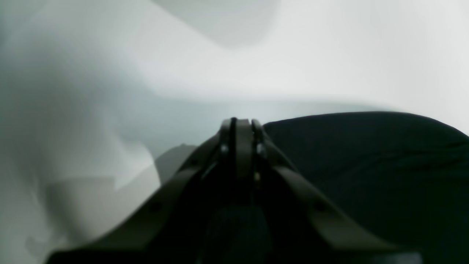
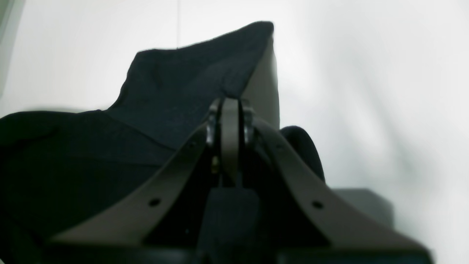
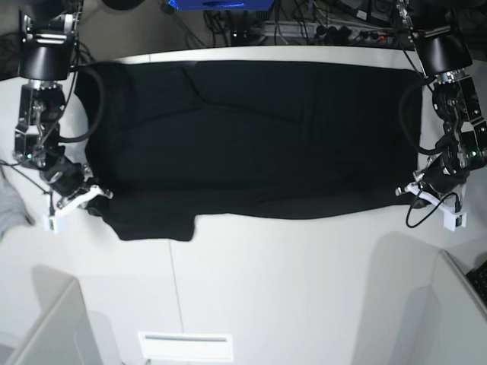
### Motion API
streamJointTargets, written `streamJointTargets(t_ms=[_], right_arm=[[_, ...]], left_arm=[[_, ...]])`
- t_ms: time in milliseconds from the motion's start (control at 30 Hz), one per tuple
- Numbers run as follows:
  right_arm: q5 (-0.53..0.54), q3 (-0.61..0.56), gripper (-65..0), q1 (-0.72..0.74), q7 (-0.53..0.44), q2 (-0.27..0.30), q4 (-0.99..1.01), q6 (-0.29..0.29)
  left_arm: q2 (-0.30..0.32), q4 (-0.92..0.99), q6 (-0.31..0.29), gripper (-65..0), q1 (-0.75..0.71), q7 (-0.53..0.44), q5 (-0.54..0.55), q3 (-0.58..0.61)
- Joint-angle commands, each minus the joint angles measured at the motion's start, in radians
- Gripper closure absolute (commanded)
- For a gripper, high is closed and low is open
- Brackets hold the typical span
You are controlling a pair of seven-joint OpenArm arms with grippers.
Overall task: Fold the T-shirt properly
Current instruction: 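Grasp the hem corners and fold the hem up onto the shoulder edge, then release the folded hem and raise both grippers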
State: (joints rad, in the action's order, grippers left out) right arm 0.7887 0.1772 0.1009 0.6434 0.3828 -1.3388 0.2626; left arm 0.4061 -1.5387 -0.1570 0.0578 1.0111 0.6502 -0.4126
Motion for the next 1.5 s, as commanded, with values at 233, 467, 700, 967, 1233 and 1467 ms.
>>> streamJointTargets(t_ms=[233,467,700,967,1233,1467], right_arm=[[0.018,0.089,0.0,-0.048,0.022,0.008,-0.092,0.007],[0.018,0.187,0.0,-0.106,0.112,-0.040,-0.186,0.007],[0.018,0.212,0.0,-0.174,0.154,-0.041,-0.273,0.007],[0.019,0.305,0.0,-0.277,0.215,-0.120,-0.405,0.007],[0.019,0.393,0.0,-0.344,0.318,-0.198,-0.543,0.007],[0.019,0.394,0.0,-0.404,0.316,-0.230,-0.583,0.007]], left_arm=[[0.030,-0.085,-0.002,0.0,-0.025,0.053,0.006,-0.056],[0.030,-0.171,-0.002,0.0,-0.077,0.058,0.007,-0.056],[0.030,-0.205,-0.056,0.0,-0.144,0.124,0.098,-0.180],[0.050,-0.207,-0.077,0.0,-0.200,0.122,0.124,-0.208],[0.057,-0.266,-0.079,0.0,-0.218,0.122,0.124,-0.211],[0.076,-0.279,-0.079,0.0,-0.246,0.122,0.124,-0.203]])
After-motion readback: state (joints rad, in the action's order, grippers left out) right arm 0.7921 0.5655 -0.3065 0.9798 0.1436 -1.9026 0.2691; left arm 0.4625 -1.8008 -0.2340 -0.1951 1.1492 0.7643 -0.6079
